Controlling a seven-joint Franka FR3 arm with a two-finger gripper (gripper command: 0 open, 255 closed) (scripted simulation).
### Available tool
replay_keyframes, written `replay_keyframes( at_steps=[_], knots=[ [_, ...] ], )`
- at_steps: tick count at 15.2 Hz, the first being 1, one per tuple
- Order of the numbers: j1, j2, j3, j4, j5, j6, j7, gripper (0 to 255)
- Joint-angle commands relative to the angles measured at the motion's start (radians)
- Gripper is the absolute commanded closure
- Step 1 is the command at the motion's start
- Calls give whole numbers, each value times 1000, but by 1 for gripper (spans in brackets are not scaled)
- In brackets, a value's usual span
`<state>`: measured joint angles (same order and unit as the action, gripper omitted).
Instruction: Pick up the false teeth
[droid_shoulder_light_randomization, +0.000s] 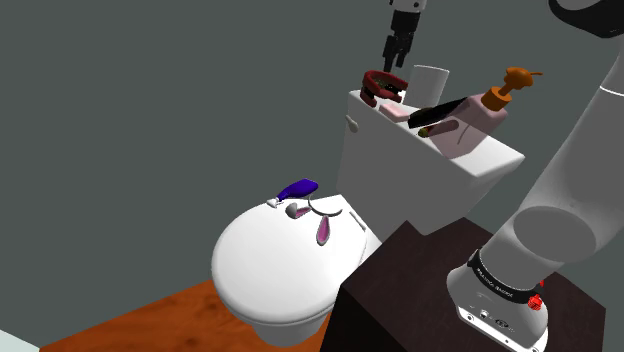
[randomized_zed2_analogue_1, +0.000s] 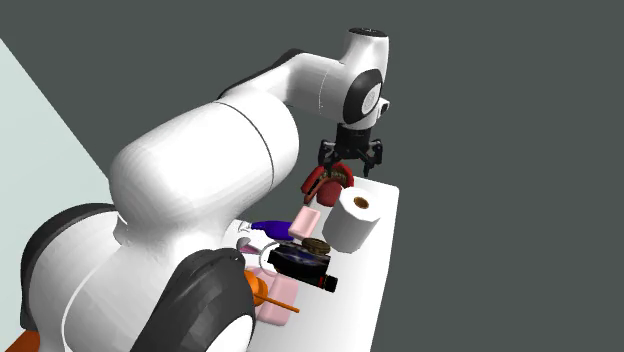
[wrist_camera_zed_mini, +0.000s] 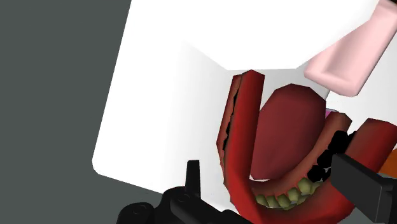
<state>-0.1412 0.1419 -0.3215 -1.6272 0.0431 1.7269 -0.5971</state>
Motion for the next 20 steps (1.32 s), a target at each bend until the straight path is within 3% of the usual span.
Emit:
replay_keyframes(
  at_steps=[1,10,11,20],
  knots=[
    [-11,42,-4,52,14,-8,-20,0],
    [-8,45,-2,-47,16,93,-22,0],
    [-8,44,-1,-48,16,94,-21,255],
    [-8,45,-2,-47,16,93,-22,255]
  ],
)
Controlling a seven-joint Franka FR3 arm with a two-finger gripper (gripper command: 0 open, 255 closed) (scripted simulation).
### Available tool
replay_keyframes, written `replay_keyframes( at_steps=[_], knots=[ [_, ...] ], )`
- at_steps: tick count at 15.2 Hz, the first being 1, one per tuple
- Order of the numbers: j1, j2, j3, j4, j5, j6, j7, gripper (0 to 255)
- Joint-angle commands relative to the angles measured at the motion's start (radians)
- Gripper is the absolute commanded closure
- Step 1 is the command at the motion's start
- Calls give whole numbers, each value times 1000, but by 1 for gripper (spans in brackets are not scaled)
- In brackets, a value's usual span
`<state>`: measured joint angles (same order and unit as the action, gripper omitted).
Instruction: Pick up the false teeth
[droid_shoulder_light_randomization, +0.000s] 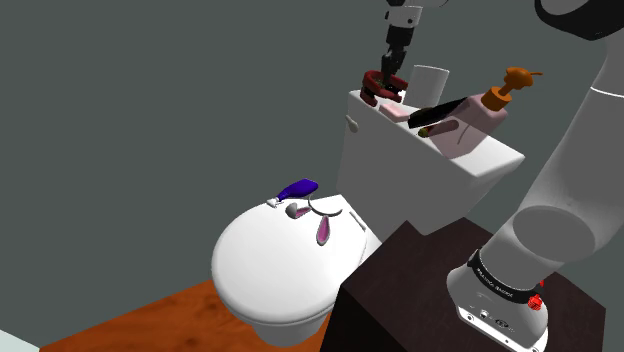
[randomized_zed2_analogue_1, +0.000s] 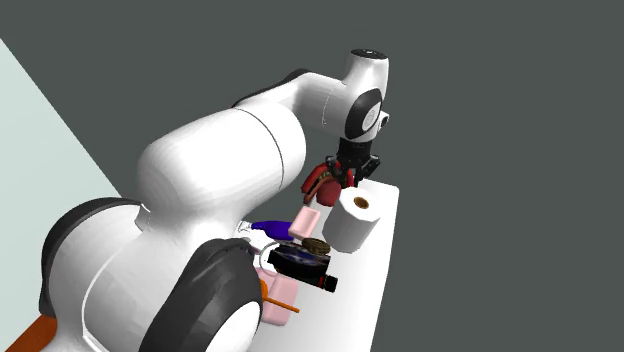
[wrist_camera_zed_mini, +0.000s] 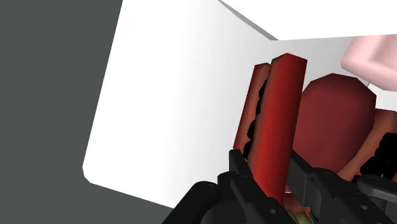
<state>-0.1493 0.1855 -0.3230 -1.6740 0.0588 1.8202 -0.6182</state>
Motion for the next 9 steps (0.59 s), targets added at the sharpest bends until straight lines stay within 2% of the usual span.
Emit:
replay_keyframes(
  at_steps=[1,9],
  knots=[
    [-1,0,0,12,0,-13,0,255],
    [-4,0,-2,119,-1,-121,1,255]
  ],
)
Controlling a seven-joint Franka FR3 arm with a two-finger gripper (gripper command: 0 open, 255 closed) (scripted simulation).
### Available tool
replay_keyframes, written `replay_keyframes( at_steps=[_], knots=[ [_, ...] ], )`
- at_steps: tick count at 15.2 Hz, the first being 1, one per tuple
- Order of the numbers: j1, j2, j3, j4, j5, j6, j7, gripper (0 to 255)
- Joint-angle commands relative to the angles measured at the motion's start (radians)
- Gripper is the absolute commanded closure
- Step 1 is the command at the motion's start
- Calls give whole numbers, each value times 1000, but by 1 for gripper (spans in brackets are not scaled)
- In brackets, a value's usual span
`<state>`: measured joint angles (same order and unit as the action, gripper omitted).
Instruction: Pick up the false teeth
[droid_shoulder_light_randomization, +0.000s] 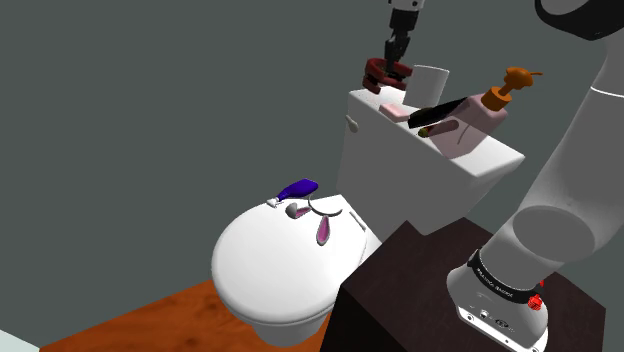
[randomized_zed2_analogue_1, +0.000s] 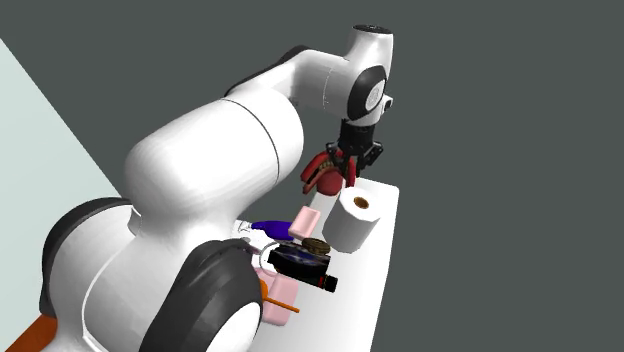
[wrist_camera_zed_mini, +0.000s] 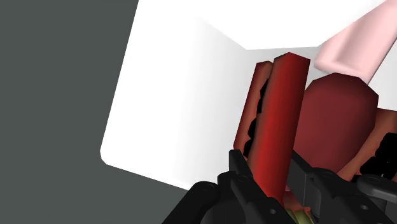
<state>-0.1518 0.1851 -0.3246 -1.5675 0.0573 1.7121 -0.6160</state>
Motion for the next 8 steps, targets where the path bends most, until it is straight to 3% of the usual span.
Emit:
replay_keyframes(
  at_steps=[1,8],
  knots=[
    [-2,1,-1,28,0,-26,-1,255],
    [-6,11,-2,110,3,-100,-2,255]
  ],
)
